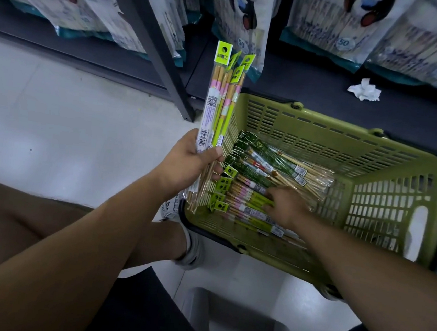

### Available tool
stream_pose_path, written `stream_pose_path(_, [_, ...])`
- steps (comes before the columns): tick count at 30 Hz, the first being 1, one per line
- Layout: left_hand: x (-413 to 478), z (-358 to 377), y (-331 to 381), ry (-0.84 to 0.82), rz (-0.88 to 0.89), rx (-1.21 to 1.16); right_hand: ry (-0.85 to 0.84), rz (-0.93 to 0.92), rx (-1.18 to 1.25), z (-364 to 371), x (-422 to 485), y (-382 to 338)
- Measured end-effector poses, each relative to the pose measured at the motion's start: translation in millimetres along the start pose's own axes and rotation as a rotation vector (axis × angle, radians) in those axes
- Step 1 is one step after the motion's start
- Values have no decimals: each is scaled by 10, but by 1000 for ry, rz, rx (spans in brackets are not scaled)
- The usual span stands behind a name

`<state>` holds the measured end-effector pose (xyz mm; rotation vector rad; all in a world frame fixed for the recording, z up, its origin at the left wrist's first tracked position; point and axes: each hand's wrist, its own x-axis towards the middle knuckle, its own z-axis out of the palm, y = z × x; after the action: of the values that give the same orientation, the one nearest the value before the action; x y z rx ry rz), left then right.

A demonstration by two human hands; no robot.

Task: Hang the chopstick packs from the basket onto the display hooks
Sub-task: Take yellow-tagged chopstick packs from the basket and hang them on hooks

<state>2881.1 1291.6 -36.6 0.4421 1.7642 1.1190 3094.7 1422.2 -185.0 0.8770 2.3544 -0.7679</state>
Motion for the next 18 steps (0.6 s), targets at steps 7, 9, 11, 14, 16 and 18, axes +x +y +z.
stream_pose_path(7, [-3,-5,-2,-6,6,-11,0,-28,57,-212,-27,59])
stream_pose_path(9, [-6,-3,-1,-6,3,-24,21,-20,107,-346,-51,70])
stream_pose_path(11, [-8,4,7,-5,7,-41,63,5,182,-511,-84,77])
stream_pose_path(14, [-24,17,25,3,15,-99,153,15,308,-772,-160,61])
stream_pose_path(16, [-38,38,38,5,-2,-151,202,-1,400,-944,-229,5])
stream_pose_path(18, [-55,97,56,11,-39,-210,246,-30,516,-1112,-317,-97])
